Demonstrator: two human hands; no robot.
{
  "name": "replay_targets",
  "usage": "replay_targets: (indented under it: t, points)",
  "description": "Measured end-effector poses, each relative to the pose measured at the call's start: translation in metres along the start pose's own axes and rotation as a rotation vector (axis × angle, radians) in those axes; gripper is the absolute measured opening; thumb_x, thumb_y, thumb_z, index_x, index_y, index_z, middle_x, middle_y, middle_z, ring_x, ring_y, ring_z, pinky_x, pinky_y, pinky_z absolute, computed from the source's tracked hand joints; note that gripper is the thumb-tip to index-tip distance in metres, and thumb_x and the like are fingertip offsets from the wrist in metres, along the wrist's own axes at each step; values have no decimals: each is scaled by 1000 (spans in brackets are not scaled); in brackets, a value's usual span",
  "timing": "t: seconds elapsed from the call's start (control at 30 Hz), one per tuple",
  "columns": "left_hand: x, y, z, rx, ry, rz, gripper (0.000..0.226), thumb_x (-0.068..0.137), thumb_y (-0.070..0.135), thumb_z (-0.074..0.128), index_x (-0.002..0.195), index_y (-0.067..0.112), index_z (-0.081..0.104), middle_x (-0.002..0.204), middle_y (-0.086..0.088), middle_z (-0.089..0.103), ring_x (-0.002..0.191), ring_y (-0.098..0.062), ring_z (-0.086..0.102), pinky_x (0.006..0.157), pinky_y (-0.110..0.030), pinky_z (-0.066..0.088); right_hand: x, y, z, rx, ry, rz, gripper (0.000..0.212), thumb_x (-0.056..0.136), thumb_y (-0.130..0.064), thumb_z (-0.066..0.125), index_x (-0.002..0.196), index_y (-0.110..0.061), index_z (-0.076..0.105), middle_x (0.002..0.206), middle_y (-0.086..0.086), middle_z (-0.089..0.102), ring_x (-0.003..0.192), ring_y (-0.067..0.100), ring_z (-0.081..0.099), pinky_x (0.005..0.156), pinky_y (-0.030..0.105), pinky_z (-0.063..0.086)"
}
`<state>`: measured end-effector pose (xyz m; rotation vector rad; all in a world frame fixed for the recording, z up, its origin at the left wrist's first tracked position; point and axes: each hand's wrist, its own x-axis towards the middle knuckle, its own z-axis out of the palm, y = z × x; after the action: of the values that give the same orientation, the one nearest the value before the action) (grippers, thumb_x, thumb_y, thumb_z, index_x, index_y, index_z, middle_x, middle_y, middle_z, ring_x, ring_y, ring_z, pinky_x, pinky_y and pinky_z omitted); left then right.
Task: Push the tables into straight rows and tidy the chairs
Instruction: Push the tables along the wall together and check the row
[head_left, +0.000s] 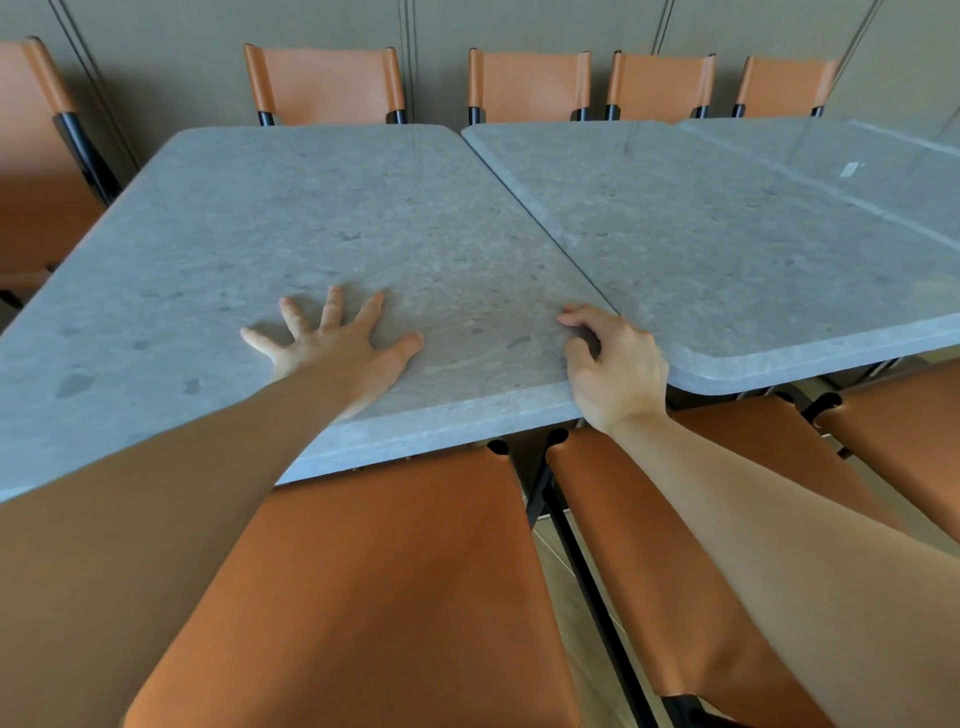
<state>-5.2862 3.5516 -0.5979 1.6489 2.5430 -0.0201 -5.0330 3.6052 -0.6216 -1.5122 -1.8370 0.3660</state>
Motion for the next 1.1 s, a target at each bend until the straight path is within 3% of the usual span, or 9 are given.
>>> replay_targets:
  t: [0.4,0.6,0.83,0.9,0.93,0.97,1.0,1.07,1.1]
  points:
    - [-8,1,-4,6,-23,-25,75,88,83,11,154,54,-12,169,11,-12,154,-36,-15,116,-73,-3,-2,0,-5,-162,-54,-132,34,92,-21,49,124,-22,60,128,-5,63,122,21,53,109,35,31]
    - [-5,8,-26,55,-91,-60,78,89,83,24,157,49,5,168,5,7,151,-35,11,112,-56,31,-1,-6,-8,-239,-143,-126,34,87,-25,45,116,-16,59,115,1,62,114,28,53,107,40,32]
    - [-69,24,-42,-104,-203,-82,66,100,66,31,160,40,19,169,4,13,153,-26,16,119,-47,31,9,-46,-54,-337,-675,45,69,90,-55,54,147,-19,38,150,2,41,141,24,37,121,44,22]
    - [-95,25,-55,-222,-277,-71,60,101,61,38,156,40,31,168,4,19,152,-26,24,122,-42,27,10,-61,-79,-170,-810,184,52,90,-47,59,128,-12,56,131,7,59,120,27,57,104,45,43]
    - [-108,28,-64,-322,-305,-68,56,101,58,43,153,39,38,165,2,25,150,-25,29,121,-39,27,8,-67,-91,-61,-870,233,32,91,-40,58,100,-10,63,99,5,66,90,23,64,84,42,49]
    - [-122,34,-76,-444,-308,-58,52,101,54,48,150,39,44,161,3,32,148,-21,33,120,-37,27,3,-78,-110,-5,-935,264,27,93,-34,56,75,-13,54,71,1,54,63,18,52,65,37,40]
    - [-134,40,-90,-570,-275,-42,48,100,49,52,147,39,48,156,6,38,145,-18,36,118,-35,29,-1,-83,-126,59,-952,273,29,93,-30,55,69,-18,45,65,-3,41,56,15,38,60,35,30]
    - [-159,55,-122,-797,-146,-32,41,99,40,59,140,39,56,145,12,49,137,-12,46,113,-31,37,-13,-101,-168,169,-905,299,8,95,-28,54,94,-23,61,88,-8,54,74,10,47,61,26,33]
    - [-172,63,-141,-899,-91,-30,37,99,37,61,136,38,59,141,13,52,131,-10,51,108,-30,43,-19,-109,-188,223,-850,305,22,96,-29,55,116,-25,64,109,-11,58,88,7,53,68,19,38]
